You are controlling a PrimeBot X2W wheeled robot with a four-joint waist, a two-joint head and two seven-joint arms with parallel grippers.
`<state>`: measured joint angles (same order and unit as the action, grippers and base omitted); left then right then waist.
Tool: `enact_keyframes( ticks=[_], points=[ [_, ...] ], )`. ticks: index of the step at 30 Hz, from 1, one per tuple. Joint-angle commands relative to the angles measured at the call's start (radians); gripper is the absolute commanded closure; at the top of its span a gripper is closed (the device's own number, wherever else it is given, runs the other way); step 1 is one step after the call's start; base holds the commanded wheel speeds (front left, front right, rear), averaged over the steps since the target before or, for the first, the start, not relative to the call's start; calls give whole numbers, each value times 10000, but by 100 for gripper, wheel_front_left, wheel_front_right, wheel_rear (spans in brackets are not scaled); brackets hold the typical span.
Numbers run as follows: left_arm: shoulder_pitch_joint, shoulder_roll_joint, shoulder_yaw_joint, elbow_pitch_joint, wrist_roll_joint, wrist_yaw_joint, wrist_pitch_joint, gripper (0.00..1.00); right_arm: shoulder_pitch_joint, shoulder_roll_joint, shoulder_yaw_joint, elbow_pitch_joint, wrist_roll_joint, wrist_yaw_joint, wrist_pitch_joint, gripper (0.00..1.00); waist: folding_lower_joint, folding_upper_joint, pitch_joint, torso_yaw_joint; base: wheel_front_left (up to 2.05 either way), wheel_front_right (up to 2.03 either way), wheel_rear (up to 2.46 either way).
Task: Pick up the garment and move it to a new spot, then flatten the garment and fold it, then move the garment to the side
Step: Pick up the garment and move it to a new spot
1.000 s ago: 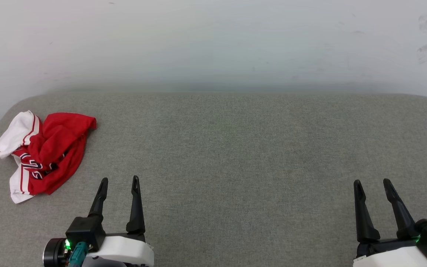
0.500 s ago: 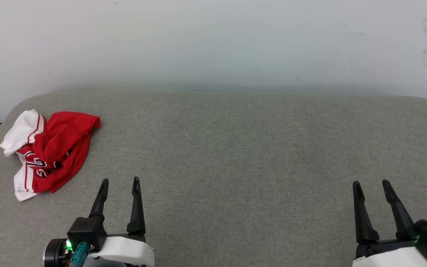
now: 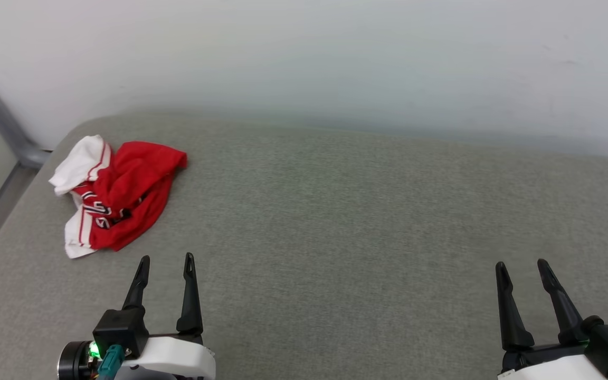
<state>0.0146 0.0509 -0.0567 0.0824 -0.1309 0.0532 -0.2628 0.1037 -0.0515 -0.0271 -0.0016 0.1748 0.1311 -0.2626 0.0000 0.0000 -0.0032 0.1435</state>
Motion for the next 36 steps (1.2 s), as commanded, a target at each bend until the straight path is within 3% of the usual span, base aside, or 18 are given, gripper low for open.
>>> enact_keyframes(
  ticks=[1,23,36],
  points=[
    [-39,-12,33,1,12,-1,-31,0,85,24,10,-20,-70,-7,-37,0,0,0,-6,282,0,0,0],
    [173,-14,473,-8,79,-76,-30,0,198,24,295,-175,-214,-7,-34,0,0,0,-11,2695,0,0,0],
    [192,-13,697,-39,-63,-124,-31,0,152,24,451,-134,-300,-7,-34,0,0,0,14,3300,0,0,0]
  ],
)
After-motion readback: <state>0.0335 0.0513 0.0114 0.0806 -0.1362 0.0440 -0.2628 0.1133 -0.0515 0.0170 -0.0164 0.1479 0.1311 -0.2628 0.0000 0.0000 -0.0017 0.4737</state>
